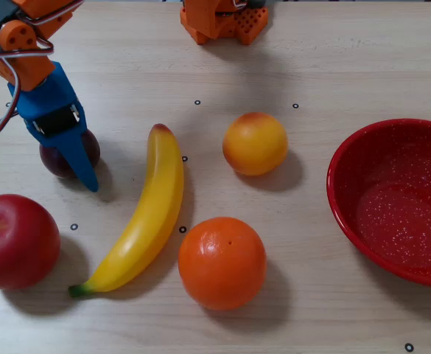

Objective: Put plum in the red bowl.

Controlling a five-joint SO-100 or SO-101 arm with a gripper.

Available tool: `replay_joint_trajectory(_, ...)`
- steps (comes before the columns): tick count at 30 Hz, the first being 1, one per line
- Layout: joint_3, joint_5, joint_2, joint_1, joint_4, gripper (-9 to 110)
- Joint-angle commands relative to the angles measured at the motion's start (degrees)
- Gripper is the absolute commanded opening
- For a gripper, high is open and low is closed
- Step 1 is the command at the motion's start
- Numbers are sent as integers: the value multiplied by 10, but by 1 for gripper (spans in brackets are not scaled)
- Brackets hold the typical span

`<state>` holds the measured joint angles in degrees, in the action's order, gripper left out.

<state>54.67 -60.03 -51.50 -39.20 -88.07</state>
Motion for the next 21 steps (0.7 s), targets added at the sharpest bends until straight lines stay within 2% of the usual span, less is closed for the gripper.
replay_joint_trajectory(1,-22,15,-52,7,11,37)
replay_joint_trajectory(21,-22,10,-50,4,25,34)
